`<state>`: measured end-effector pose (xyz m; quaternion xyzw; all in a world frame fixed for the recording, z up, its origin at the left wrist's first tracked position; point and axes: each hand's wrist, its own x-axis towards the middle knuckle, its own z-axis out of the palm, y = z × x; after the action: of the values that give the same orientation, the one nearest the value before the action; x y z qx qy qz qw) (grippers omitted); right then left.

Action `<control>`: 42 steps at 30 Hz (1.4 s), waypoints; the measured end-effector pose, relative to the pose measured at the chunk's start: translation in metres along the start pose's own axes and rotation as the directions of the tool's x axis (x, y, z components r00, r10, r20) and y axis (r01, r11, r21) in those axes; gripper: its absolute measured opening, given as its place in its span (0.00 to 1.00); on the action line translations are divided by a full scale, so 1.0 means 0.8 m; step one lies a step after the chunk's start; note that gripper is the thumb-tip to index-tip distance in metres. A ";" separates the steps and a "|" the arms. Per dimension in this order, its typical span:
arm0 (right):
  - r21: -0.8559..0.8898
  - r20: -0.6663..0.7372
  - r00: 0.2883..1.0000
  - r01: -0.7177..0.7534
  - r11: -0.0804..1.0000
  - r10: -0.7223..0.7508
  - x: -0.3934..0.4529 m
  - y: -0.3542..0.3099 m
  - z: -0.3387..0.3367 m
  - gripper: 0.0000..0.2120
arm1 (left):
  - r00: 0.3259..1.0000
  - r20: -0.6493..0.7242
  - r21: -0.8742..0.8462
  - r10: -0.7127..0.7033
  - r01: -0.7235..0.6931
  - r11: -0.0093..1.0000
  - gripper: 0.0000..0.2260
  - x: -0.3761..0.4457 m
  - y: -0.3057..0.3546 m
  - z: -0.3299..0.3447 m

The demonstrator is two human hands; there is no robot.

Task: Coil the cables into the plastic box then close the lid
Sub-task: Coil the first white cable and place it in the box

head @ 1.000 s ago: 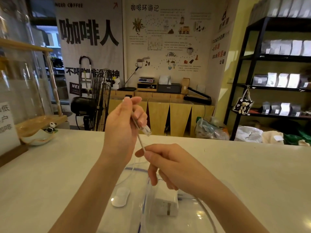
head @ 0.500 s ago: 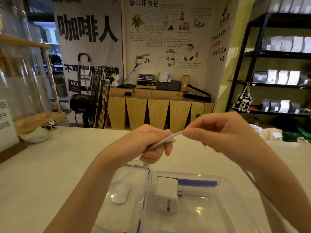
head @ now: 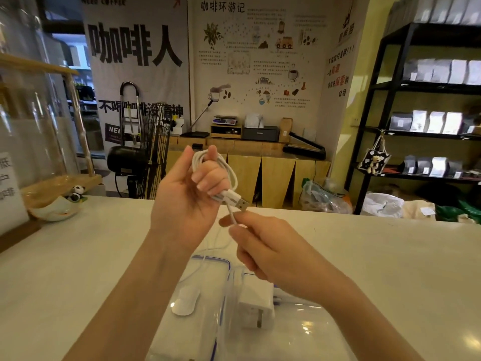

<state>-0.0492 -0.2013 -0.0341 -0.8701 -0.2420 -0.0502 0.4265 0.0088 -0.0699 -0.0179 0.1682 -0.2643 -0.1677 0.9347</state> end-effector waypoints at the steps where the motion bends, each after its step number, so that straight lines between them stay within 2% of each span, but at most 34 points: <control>1: -0.071 0.015 1.000 0.013 0.997 -0.012 -0.002 -0.003 0.001 0.13 | 0.995 -0.062 0.125 0.073 -0.065 0.990 0.17 0.002 -0.001 0.000; 4: -0.208 0.039 0.999 0.029 0.978 -0.021 -0.012 -0.012 -0.005 0.14 | 0.970 -0.139 0.439 0.198 -0.119 0.891 0.18 0.006 -0.004 -0.005; 5: -0.240 0.035 0.999 0.036 0.970 -0.028 -0.014 -0.016 -0.009 0.14 | 0.963 -0.131 0.571 0.234 -0.119 0.812 0.17 0.007 -0.005 -0.009; 7: -0.329 0.019 0.998 0.066 0.942 -0.063 -0.020 -0.022 -0.017 0.14 | 0.963 -0.062 0.825 0.262 -0.098 0.557 0.16 0.005 -0.009 -0.015; 9: -0.443 -0.007 0.991 0.116 0.889 -0.133 -0.023 -0.026 -0.026 0.14 | 0.988 0.023 0.949 0.150 -0.069 0.307 0.16 0.003 -0.013 -0.017; 11: -0.522 -0.052 0.971 0.172 0.836 -0.233 -0.024 -0.026 -0.037 0.13 | 0.999 0.050 0.993 -0.009 -0.048 0.108 0.16 0.000 -0.019 -0.016; 13: -0.603 -0.108 0.918 0.244 0.760 -0.381 -0.022 -0.018 -0.054 0.14 | 0.986 0.019 1.000 -0.163 -0.017 0.015 0.15 -0.003 -0.027 -0.013; 14: -0.604 -0.138 0.880 0.288 0.743 -0.454 -0.022 -0.012 -0.062 0.14 | 0.972 0.001 0.999 -0.237 0.006 0.032 0.17 -0.005 -0.030 -0.010; 16: -0.526 -0.208 0.825 0.358 0.771 -0.525 -0.020 0.000 -0.071 0.09 | 0.936 -0.031 0.977 -0.350 0.102 0.187 0.21 -0.007 -0.035 -0.001; 18: -0.386 -0.297 0.810 0.382 0.840 -0.505 -0.016 0.007 -0.072 0.07 | 0.909 -0.043 0.914 -0.414 0.203 0.352 0.24 -0.009 -0.034 0.010; 20: -0.262 -0.354 0.830 0.354 0.898 -0.430 -0.010 0.011 -0.067 0.07 | 0.895 -0.023 0.856 -0.445 0.247 0.454 0.26 -0.012 -0.033 0.017; 23: -0.284 -0.320 0.857 0.320 0.904 -0.404 -0.001 0.021 -0.053 0.10 | 0.907 -0.060 0.803 -0.417 0.292 0.520 0.24 -0.013 -0.032 0.017; 27: -0.276 -0.325 0.875 0.274 0.921 -0.358 0.005 0.029 -0.038 0.19 | 0.937 -0.171 0.775 -0.304 0.319 0.545 0.22 -0.013 -0.032 0.018; 30: -0.289 -0.361 0.863 0.257 0.922 -0.354 0.010 0.033 -0.033 0.22 | 0.962 -0.202 0.804 -0.181 0.269 0.531 0.19 -0.011 -0.037 0.017; 33: -0.250 -0.458 0.829 0.226 0.942 -0.320 0.011 0.035 -0.038 0.18 | 0.989 -0.137 0.886 -0.061 0.150 0.439 0.15 -0.010 -0.041 0.016; 36: -0.059 -0.573 0.795 0.203 0.977 -0.200 0.008 0.035 -0.048 0.16 | 0.999 -0.041 0.975 0.025 0.034 0.219 0.15 -0.011 -0.048 0.015; 38: 0.054 -0.600 0.791 0.189 0.980 -0.120 0.007 0.035 -0.051 0.16 | 0.995 0.024 0.999 0.097 -0.028 0.040 0.18 -0.013 -0.056 0.011; 39: 0.087 -0.602 0.792 0.188 0.978 -0.099 0.007 0.035 -0.050 0.17 | 0.991 0.048 0.999 0.124 -0.048 -0.004 0.18 -0.014 -0.060 0.011; 42: 0.111 -0.596 0.799 0.183 0.977 -0.082 0.008 0.035 -0.048 0.16 | 0.989 0.055 0.997 0.139 -0.061 0.042 0.15 -0.015 -0.062 0.012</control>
<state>-0.0262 -0.2426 -0.0282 -0.7548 -0.1618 -0.3265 0.5454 -0.0173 -0.1114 -0.0358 0.7515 -0.2915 0.1308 0.5773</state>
